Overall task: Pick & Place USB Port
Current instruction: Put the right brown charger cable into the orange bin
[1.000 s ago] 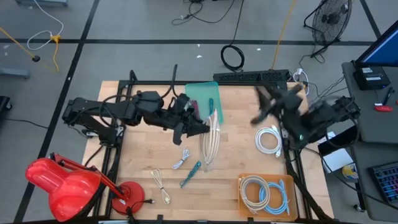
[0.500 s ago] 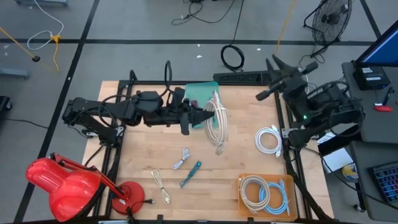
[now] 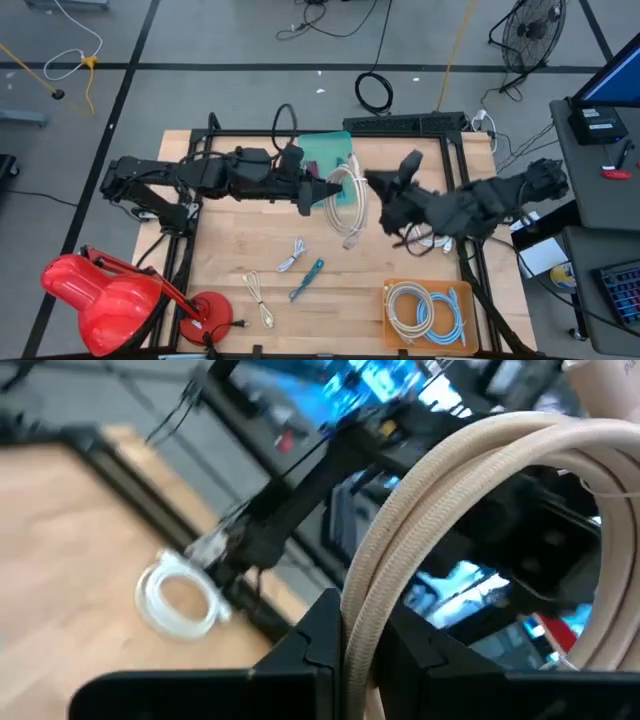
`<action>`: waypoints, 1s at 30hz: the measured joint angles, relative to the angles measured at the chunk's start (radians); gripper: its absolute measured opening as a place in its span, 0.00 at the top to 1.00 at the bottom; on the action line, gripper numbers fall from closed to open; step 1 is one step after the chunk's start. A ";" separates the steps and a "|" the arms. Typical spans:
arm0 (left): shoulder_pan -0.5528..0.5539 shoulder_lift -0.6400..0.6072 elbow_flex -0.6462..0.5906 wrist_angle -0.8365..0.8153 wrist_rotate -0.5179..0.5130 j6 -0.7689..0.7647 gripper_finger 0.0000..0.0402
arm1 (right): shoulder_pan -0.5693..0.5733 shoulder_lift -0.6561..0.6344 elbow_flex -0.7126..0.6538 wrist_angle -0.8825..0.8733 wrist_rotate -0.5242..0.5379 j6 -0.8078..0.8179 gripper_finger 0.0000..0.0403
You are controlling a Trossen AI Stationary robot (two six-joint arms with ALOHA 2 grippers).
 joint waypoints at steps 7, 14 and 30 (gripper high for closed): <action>0.059 0.000 0.000 -0.146 0.120 -0.068 0.92 | 0.192 0.002 0.000 -0.117 0.223 0.086 0.89; 0.123 0.000 0.000 -0.167 0.313 -0.085 0.92 | 0.295 0.008 -0.007 -0.115 0.295 0.151 0.83; 0.179 0.024 -0.001 -0.335 0.510 -0.109 0.92 | 0.218 0.024 -0.257 0.490 0.355 -0.200 0.50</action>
